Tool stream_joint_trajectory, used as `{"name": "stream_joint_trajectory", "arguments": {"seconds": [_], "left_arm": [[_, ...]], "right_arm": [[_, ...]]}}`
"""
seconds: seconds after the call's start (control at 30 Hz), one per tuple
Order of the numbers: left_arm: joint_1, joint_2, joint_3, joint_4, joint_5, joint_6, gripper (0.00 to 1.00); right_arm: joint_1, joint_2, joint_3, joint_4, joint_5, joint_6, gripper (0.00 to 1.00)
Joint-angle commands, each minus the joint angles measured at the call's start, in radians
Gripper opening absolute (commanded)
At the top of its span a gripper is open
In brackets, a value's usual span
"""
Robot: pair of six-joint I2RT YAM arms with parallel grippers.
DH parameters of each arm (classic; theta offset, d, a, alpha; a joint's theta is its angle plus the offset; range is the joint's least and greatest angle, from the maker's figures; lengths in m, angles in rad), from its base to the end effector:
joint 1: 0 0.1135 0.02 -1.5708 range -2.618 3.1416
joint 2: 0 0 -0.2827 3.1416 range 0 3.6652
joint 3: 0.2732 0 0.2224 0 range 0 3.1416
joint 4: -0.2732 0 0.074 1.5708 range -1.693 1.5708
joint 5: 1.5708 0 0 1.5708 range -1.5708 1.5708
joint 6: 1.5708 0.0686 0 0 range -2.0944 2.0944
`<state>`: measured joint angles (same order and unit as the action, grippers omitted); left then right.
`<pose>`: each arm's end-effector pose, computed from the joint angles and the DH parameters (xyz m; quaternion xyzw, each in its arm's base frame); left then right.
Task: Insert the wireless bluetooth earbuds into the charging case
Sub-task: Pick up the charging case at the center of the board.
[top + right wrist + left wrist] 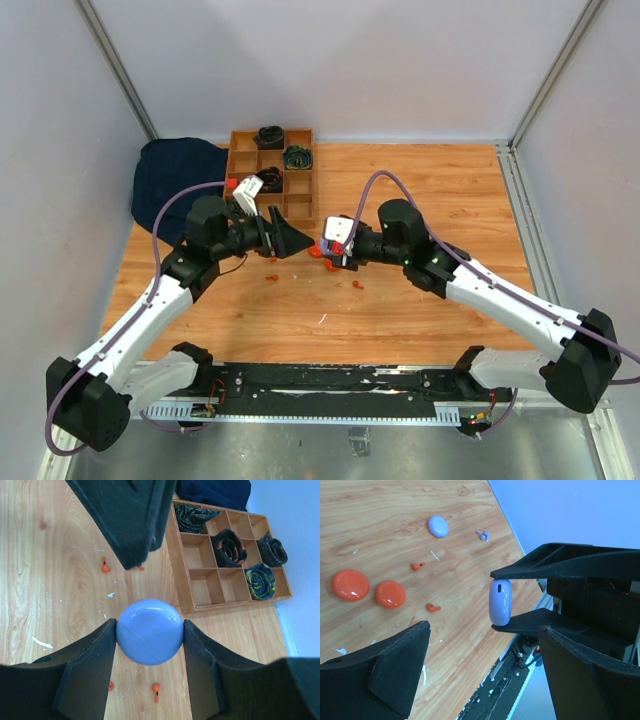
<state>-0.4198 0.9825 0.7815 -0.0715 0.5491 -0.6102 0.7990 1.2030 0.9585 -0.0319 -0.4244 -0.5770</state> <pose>0.1795 -0.1193 0.3291 0.0903 0.7789 -0.4745 0.4000 0.1695 0.2146 0.3464 -0.5933 0.5218 0.2323 0.5672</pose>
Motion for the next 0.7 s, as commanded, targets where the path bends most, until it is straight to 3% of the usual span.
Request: {"name": "stream_joint_trajectory", "arguments": {"seconds": [0.0, 0.27, 0.67], "left_arm": [[0.004, 0.009, -0.021, 0.083, 0.086, -0.036, 0.93], [-0.04, 0.056, -0.019, 0.094, 0.115, -0.02, 0.85], [-0.069, 0.114, -0.016, 0.108, 0.126, -0.02, 0.52]], "right_arm": [[0.05, 0.011, 0.023, -0.009, 0.036, -0.041, 0.53], [0.099, 0.03, 0.046, -0.017, 0.056, -0.06, 0.52], [0.118, 0.015, 0.037, -0.006, 0.057, -0.066, 0.52]]}}
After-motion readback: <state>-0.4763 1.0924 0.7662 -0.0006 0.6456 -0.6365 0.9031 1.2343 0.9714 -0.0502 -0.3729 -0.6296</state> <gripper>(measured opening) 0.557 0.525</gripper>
